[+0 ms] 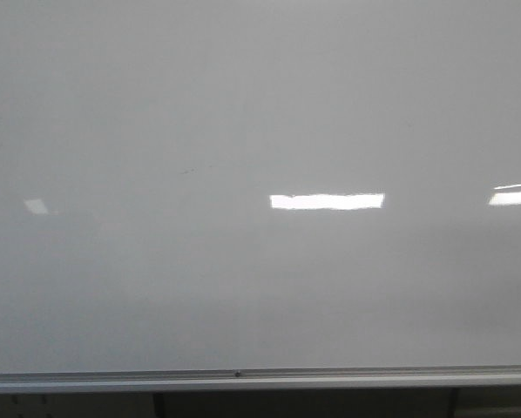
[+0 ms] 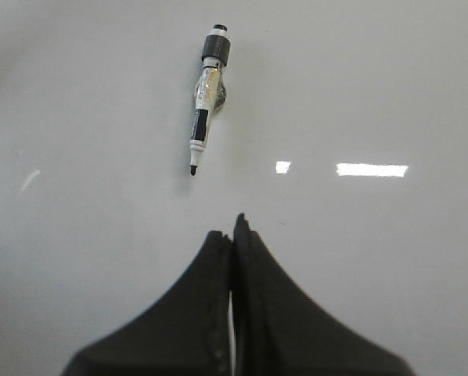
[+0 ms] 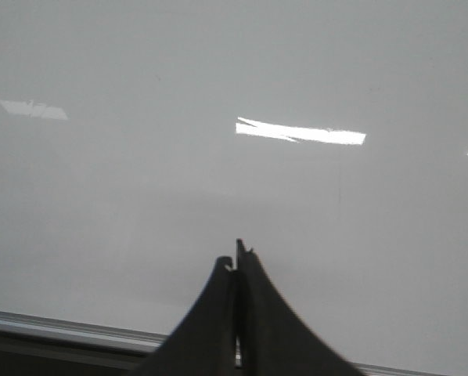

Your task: Write number 0 on whiteboard

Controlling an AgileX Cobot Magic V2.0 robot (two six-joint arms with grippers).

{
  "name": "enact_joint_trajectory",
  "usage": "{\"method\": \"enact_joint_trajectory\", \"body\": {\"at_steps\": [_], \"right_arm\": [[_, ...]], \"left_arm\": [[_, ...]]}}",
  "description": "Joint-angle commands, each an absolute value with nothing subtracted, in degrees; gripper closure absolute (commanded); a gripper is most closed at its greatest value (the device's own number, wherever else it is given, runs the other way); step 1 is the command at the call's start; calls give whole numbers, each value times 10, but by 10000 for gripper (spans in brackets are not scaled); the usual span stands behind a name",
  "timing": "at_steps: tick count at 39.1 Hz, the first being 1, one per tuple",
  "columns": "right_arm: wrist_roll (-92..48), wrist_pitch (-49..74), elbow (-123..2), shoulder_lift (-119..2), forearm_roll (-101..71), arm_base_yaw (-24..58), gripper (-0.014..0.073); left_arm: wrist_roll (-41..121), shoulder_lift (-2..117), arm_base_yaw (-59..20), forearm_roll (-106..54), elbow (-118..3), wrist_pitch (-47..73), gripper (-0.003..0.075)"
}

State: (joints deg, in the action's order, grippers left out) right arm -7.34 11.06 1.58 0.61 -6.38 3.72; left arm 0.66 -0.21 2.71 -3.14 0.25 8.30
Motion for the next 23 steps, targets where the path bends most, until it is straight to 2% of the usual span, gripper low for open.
{"method": "enact_joint_trajectory", "body": {"at_steps": [1, 23], "right_arm": [[-74, 67, 16, 15, -59, 38, 662], [-74, 67, 16, 15, -59, 38, 662]], "left_arm": [[0, -13, 23, -32, 15, 36, 740], [0, -13, 23, -32, 15, 36, 740]]}}
